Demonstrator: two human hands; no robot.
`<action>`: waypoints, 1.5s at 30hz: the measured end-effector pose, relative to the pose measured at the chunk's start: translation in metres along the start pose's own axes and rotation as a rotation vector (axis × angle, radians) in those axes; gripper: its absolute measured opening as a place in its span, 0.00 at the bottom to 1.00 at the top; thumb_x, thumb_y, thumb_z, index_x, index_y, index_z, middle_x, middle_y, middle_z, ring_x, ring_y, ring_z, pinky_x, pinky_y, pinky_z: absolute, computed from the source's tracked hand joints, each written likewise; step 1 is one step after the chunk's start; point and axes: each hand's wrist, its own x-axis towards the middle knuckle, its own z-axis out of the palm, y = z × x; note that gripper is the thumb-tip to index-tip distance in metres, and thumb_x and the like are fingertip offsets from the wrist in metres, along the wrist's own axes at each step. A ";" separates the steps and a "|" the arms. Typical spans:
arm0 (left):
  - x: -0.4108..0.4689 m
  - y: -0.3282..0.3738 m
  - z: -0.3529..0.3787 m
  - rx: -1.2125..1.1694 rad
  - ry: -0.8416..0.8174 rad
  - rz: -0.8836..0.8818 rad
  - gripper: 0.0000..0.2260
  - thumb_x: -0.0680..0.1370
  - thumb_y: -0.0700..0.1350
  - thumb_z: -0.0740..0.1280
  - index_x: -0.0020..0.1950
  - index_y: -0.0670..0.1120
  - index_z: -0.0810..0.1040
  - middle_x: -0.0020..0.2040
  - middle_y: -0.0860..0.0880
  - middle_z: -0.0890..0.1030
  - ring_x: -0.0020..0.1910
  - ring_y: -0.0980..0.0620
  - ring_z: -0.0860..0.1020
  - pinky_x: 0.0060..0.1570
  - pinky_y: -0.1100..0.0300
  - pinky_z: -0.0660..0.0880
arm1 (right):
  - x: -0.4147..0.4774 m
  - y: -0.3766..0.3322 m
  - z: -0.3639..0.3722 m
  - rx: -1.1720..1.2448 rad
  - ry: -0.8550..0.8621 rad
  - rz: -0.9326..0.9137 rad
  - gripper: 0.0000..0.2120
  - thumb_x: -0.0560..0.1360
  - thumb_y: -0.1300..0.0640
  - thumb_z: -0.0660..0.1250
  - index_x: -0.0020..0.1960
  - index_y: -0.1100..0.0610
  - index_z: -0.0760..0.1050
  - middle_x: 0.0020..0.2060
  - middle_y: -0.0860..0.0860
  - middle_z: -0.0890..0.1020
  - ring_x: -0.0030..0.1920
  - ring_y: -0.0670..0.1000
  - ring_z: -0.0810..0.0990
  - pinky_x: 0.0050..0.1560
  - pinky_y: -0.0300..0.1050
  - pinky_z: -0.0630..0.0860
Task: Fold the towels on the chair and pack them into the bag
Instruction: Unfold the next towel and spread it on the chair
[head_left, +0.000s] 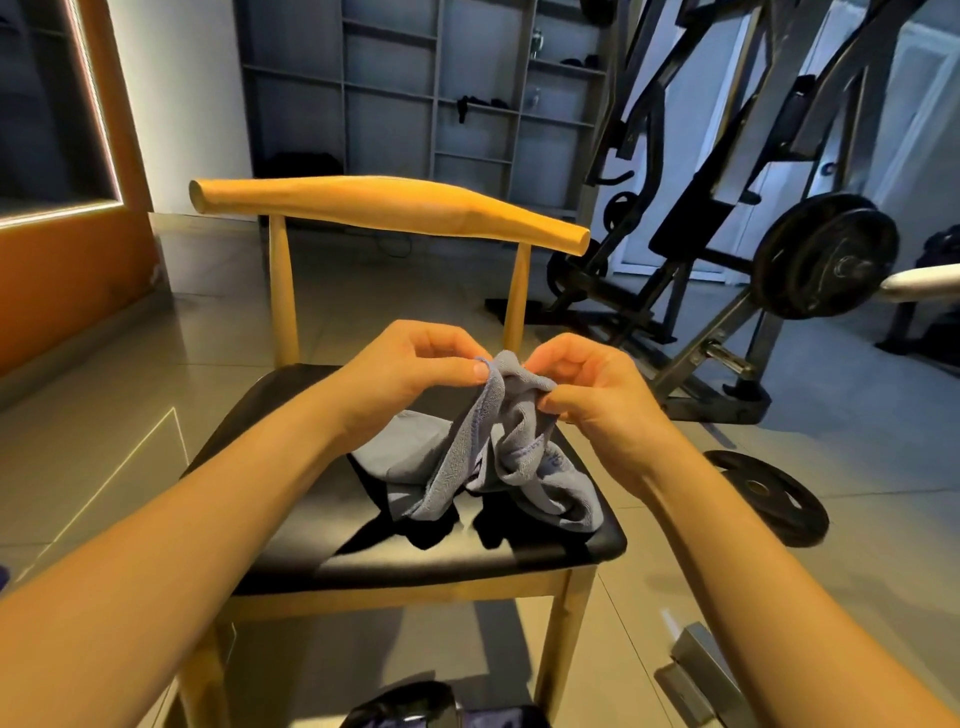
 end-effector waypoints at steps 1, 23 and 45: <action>0.000 0.000 0.001 -0.003 -0.022 0.000 0.04 0.78 0.38 0.72 0.50 0.37 0.84 0.50 0.40 0.85 0.50 0.48 0.83 0.58 0.55 0.78 | 0.000 0.000 -0.001 -0.013 -0.006 0.013 0.18 0.69 0.80 0.59 0.49 0.63 0.79 0.44 0.59 0.85 0.44 0.54 0.83 0.46 0.47 0.79; -0.002 0.013 0.012 0.127 -0.051 -0.038 0.05 0.79 0.42 0.72 0.50 0.41 0.86 0.47 0.44 0.87 0.51 0.45 0.85 0.63 0.49 0.78 | -0.003 -0.008 0.003 -0.128 0.053 0.002 0.06 0.78 0.65 0.70 0.52 0.66 0.83 0.46 0.61 0.86 0.44 0.49 0.84 0.44 0.35 0.78; -0.002 -0.013 0.020 0.256 -0.053 -0.013 0.03 0.74 0.40 0.77 0.46 0.42 0.87 0.42 0.45 0.87 0.45 0.45 0.85 0.52 0.53 0.82 | -0.006 -0.009 -0.015 -0.103 0.104 0.060 0.08 0.76 0.68 0.66 0.41 0.59 0.80 0.36 0.53 0.83 0.41 0.50 0.80 0.48 0.48 0.77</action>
